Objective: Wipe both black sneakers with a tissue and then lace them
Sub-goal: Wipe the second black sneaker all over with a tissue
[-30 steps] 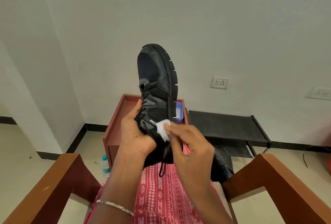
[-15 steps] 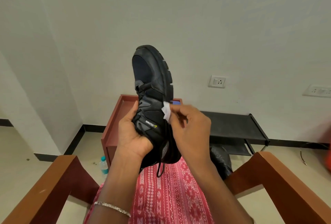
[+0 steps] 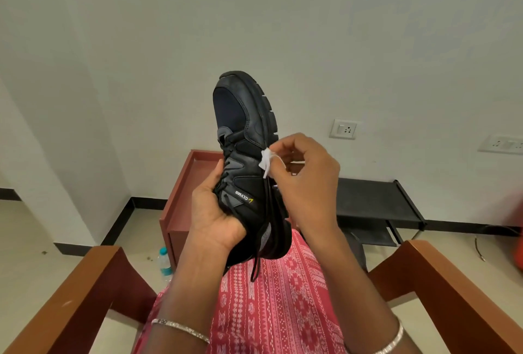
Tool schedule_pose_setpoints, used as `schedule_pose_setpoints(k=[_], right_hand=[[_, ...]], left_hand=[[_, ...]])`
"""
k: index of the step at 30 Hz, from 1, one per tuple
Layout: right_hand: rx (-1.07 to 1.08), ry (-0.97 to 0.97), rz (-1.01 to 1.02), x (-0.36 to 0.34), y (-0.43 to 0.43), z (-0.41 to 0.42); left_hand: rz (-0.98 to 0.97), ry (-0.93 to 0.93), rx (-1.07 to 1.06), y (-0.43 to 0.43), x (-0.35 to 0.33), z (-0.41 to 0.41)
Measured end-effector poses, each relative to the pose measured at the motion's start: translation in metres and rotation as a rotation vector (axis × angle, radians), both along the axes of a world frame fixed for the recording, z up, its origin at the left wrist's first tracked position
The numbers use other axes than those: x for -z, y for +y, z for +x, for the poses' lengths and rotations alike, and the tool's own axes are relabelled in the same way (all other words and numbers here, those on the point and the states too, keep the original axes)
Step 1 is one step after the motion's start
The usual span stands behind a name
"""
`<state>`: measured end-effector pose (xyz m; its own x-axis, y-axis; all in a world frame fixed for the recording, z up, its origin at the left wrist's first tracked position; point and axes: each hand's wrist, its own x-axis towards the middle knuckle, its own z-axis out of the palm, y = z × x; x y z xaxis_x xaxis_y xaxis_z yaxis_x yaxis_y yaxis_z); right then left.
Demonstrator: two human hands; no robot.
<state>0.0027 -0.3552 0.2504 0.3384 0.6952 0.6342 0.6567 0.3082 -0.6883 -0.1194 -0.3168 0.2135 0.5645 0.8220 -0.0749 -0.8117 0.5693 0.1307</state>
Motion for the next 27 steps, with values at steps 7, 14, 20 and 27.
schedule_pose_setpoints(k=[7, 14, 20, 27], right_hand=[[-0.151, -0.257, -0.321, 0.030, -0.031, 0.005], [-0.144, -0.107, -0.251, 0.001, -0.009, 0.015], [-0.069, -0.146, 0.037, 0.012, 0.000, 0.007], [-0.176, -0.346, -0.502, 0.013, -0.031, 0.029]], left_hand=[[-0.002, 0.039, -0.043, 0.001, 0.000, -0.010], [-0.021, 0.031, 0.019, 0.004, 0.001, -0.005], [-0.007, 0.023, 0.017, 0.003, 0.002, -0.005], [0.000, 0.040, 0.001, 0.004, 0.003, -0.002]])
